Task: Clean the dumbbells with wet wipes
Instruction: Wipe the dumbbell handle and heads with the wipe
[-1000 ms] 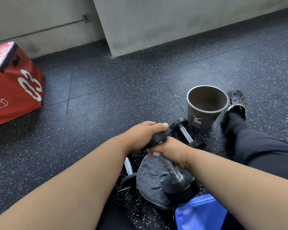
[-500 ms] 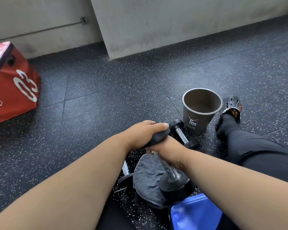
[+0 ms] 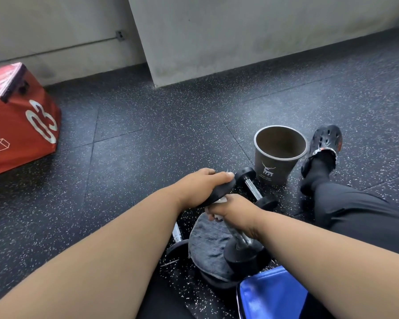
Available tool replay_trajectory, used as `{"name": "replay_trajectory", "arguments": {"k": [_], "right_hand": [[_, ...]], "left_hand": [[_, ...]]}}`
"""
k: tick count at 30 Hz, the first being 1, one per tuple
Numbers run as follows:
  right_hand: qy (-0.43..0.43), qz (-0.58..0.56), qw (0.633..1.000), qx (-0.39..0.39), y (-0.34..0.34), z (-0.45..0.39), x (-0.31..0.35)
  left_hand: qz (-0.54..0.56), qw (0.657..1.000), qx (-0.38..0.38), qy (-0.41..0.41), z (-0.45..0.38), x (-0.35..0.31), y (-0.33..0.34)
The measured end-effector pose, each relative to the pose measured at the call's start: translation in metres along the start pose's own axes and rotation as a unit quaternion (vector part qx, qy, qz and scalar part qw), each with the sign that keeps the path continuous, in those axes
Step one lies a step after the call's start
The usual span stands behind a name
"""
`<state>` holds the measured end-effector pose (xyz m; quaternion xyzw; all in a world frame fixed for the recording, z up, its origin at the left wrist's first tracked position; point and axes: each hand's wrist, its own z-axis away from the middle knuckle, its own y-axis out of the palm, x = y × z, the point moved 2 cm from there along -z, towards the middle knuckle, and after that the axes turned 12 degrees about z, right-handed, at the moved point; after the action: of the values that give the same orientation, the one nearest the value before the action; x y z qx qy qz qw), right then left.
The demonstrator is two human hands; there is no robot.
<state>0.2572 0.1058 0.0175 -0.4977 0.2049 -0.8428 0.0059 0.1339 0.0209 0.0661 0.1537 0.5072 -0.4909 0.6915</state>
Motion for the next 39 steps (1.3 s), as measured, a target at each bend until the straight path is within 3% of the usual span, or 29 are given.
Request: {"name": "replay_trajectory", "arguments": {"k": [9,13,21,26,30,32,39], "right_hand": [[0.000,-0.039,0.999,0.004,-0.001,0.003,-0.008],[0.020,-0.042,0.995,0.088,-0.006,-0.006,-0.014],[0.045,-0.115,0.970,0.207,-0.015,-0.026,-0.020],[-0.001,-0.151,0.980,0.129,-0.005,-0.034,-0.014],[-0.027,0.022,0.998,0.043,-0.008,-0.033,-0.018],[-0.024,0.055,0.998,0.021,-0.010,-0.033,-0.022],[-0.017,0.071,0.994,0.079,-0.017,-0.034,-0.028]], "left_hand": [[-0.063,0.998,-0.001,0.014,0.006,-0.014,0.004],[-0.071,0.997,-0.005,0.020,0.003,-0.017,0.002],[0.019,0.999,0.046,0.005,-0.001,-0.021,0.010],[0.031,0.999,0.038,0.001,-0.002,-0.017,0.004],[0.044,0.998,0.042,-0.004,0.002,-0.023,0.004],[0.040,0.998,0.047,-0.007,0.004,-0.026,0.004],[0.035,0.998,0.060,-0.011,-0.002,-0.026,0.003]]}}
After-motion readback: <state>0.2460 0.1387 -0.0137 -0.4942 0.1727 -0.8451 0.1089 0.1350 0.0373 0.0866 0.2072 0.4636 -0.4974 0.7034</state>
